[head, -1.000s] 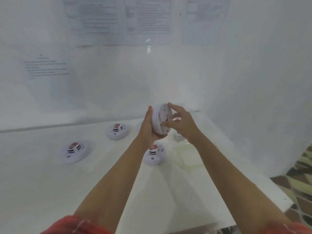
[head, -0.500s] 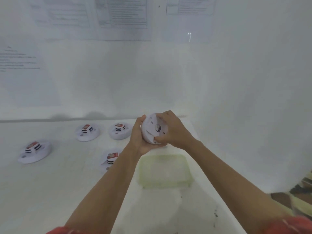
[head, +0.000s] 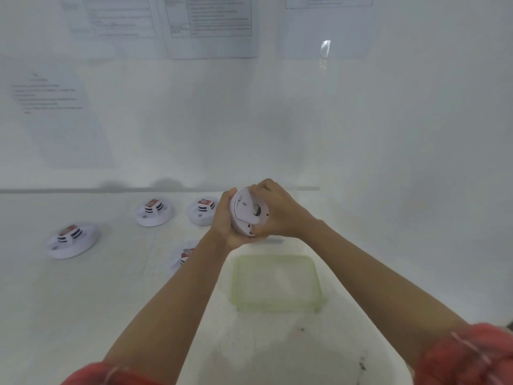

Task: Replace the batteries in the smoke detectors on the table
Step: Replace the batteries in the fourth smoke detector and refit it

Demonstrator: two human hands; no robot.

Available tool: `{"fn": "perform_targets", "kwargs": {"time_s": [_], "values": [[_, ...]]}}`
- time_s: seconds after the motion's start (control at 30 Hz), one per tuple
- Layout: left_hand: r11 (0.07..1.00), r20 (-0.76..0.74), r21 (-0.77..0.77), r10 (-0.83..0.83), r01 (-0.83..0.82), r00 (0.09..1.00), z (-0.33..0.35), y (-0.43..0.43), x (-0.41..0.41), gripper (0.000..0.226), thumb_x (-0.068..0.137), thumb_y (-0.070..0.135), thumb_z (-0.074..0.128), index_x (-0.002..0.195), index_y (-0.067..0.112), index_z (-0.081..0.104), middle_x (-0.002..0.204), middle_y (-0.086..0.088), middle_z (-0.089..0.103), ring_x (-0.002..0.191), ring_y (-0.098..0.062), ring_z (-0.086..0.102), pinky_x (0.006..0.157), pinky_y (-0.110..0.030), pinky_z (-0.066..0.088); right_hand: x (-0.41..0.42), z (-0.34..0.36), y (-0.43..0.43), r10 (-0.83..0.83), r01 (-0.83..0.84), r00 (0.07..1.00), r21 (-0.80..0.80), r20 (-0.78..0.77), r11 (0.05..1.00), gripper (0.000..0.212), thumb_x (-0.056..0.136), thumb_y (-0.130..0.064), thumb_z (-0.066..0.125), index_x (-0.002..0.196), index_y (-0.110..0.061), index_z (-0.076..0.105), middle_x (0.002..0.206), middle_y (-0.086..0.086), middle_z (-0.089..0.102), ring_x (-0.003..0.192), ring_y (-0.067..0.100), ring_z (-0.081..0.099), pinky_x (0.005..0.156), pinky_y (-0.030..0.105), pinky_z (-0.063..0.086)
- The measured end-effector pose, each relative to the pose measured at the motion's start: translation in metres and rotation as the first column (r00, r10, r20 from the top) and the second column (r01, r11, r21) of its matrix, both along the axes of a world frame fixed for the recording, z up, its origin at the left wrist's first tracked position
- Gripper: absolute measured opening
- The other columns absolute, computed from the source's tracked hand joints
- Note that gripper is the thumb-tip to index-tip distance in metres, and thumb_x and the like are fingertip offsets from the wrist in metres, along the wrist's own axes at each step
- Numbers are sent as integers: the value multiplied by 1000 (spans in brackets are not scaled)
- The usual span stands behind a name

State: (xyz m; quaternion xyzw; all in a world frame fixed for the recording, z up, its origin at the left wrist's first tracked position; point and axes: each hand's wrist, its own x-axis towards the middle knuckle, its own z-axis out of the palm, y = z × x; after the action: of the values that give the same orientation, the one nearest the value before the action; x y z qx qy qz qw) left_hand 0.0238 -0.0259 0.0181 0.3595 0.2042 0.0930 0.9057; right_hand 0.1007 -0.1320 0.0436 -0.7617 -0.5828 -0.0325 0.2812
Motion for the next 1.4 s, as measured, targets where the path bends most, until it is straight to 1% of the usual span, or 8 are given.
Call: {"fn": "perform_targets", "kwargs": {"time_s": [0.2, 0.37, 0.47, 0.57, 1.0, 1.1, 1.27, 1.4], "values": [[1000, -22, 8, 24, -24, 999, 3, 5, -16, 48, 87, 53, 38, 103, 15, 63, 105, -15, 63, 93, -32, 56, 76, -44, 48, -3, 14, -14, -42, 61, 949, 53, -313, 997, 70, 55, -20, 76, 121, -12, 53, 110, 1, 50, 101, 15, 51, 87, 25, 47], [999, -44, 24, 46, -45, 998, -8, 7, -39, 51, 89, 55, 31, 105, 16, 60, 108, -15, 60, 95, -35, 54, 80, -47, 44, -8, 5, -35, -82, 45, 908, -98, -411, 994, 80, 50, -25, 69, 127, -15, 49, 103, -3, 51, 93, 13, 52, 86, 27, 47], [998, -29, 18, 54, -53, 998, -9, 4, -57, 46, 87, 52, 33, 95, 18, 62, 102, -12, 58, 90, -31, 53, 82, -40, 41, -18, -7, -48, -112, 7, 882, -225, -458, 974, 67, 50, -23, 67, 113, -22, 46, 99, -2, 49, 88, 15, 49, 81, 28, 46], [998, -1, -10, 56, -56, 998, -9, 1, -76, 46, 86, 48, 35, 80, 19, 69, 97, -11, 59, 88, -30, 53, 81, -39, 40, -29, -20, -58, -160, 26, 881, -291, -445, 956, 55, 52, -23, 70, 103, -24, 48, 104, 1, 50, 92, 16, 50, 73, 24, 43], [996, 15, -85, 40, -39, 999, -18, -5, -128, 48, 86, 54, 36, 103, 15, 60, 104, -16, 59, 92, -32, 54, 81, -41, 41, -67, -54, -60, -306, 149, 915, -485, -263, 862, 40, 78, -15, 69, 117, -14, 60, 120, 3, 48, 119, 19, 46, 87, 21, 35], [997, 23, -74, 35, -33, 999, -16, -5, -127, 48, 86, 54, 36, 103, 17, 60, 105, -15, 58, 93, -32, 54, 82, -40, 42, -66, -40, -61, -289, 165, 911, -381, -294, 910, 37, 81, -18, 70, 117, -12, 62, 127, 3, 53, 116, 17, 48, 90, 19, 34], [996, 53, -80, 35, -30, 998, -6, -8, -108, 44, 85, 51, 38, 98, 17, 61, 101, -14, 59, 89, -30, 53, 81, -40, 41, -82, -15, -36, -157, 200, 898, 64, -411, 978, 38, 78, -21, 74, 113, -10, 64, 106, 3, 59, 92, 13, 54, 74, 12, 40], [995, 56, -98, 14, -8, 998, 6, -10, -76, 50, 87, 54, 32, 100, 13, 59, 96, -14, 57, 85, -27, 53, 78, -36, 40, -72, -12, -18, -125, 161, 911, 60, -393, 985, 58, 74, -29, 76, 127, -14, 55, 108, 0, 48, 98, 11, 47, 88, 23, 39]]}}
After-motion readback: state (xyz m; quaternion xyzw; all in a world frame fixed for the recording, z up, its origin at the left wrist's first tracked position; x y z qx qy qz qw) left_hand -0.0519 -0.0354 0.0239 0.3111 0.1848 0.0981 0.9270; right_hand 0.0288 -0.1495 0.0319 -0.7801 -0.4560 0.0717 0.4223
